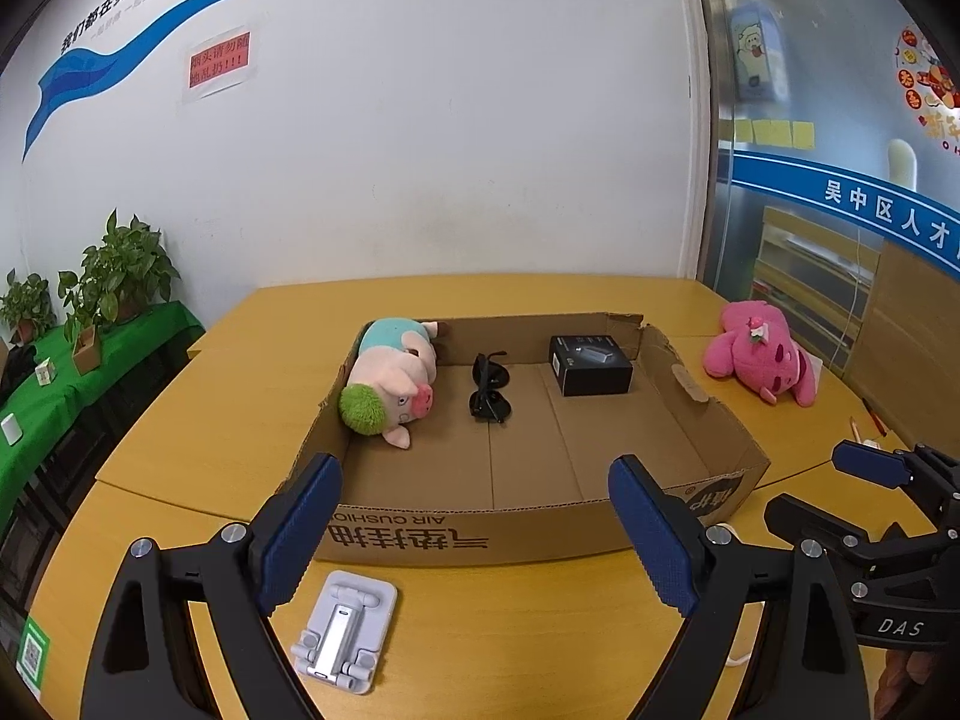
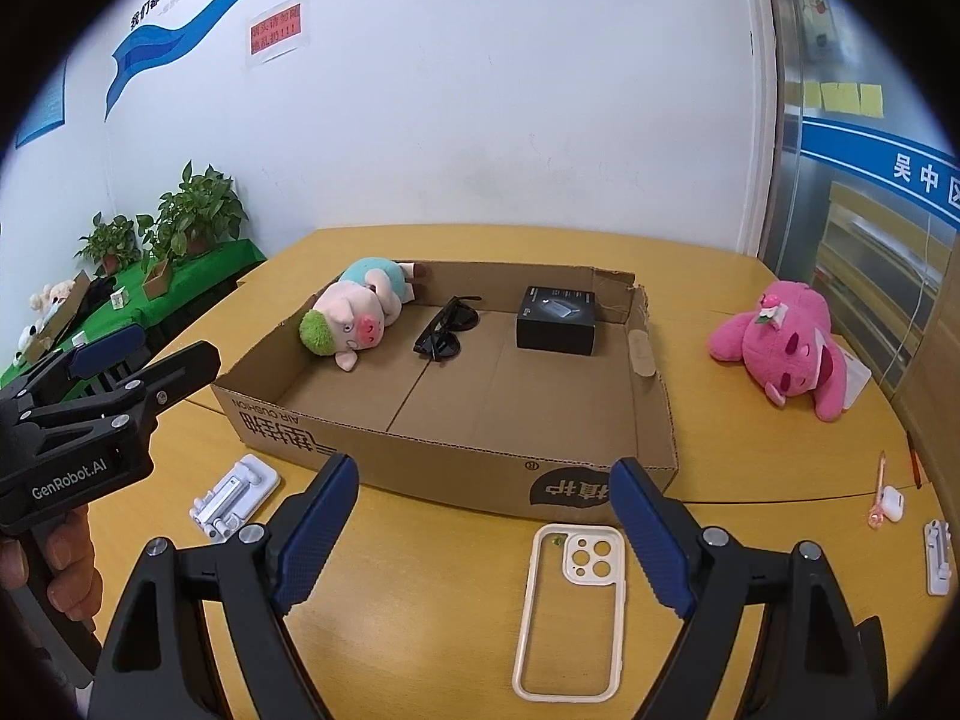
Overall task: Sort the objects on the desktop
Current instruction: 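Withdraw the right tool and move it over the white phone case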
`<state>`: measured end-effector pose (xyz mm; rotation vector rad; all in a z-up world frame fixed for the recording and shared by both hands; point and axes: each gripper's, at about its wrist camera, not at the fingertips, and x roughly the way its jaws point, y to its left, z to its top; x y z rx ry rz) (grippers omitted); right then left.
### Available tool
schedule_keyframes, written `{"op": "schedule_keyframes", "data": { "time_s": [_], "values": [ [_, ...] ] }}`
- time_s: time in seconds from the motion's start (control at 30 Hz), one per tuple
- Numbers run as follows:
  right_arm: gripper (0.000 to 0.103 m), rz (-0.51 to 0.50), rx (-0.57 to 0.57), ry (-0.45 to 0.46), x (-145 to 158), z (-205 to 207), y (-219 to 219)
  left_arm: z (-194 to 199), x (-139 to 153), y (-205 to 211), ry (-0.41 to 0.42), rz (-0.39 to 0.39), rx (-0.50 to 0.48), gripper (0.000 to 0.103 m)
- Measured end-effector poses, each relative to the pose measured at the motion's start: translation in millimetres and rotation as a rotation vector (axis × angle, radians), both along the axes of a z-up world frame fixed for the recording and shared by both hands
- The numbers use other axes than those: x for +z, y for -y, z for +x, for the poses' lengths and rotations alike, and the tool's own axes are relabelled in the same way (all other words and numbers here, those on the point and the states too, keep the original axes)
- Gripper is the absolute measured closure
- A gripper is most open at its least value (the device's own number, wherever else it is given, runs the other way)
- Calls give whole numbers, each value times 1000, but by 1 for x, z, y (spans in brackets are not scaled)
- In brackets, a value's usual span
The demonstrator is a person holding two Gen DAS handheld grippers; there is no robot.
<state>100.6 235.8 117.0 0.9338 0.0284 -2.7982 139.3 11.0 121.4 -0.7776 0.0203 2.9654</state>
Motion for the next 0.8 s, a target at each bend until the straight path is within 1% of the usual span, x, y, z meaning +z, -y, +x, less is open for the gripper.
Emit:
{"op": "schedule_keyframes", "data": {
  "time_s": [0.23,0.37,0.43,0.5,0.57,0.67,0.8],
  "values": [
    [17,-18,18,8,-11,-4,1,-6,-11,3,30,13,4,10],
    [17,-28,15,38,-28,-6,-13,-13,-27,0,83,17,-11,10],
    [17,-10,-8,88,-44,-10,-22,-16,-35,-2,105,17,-20,10],
    [17,-8,-34,166,-68,-16,-37,-19,-45,-4,130,12,-25,10],
    [17,-29,-67,255,-98,-19,-55,-22,-58,-6,165,9,-29,10],
    [17,-71,-109,348,-133,-21,-73,-26,-76,-10,229,15,-39,10],
    [17,-81,-128,404,-157,-22,-81,-28,-90,-14,276,23,-56,10]
  ]
}}
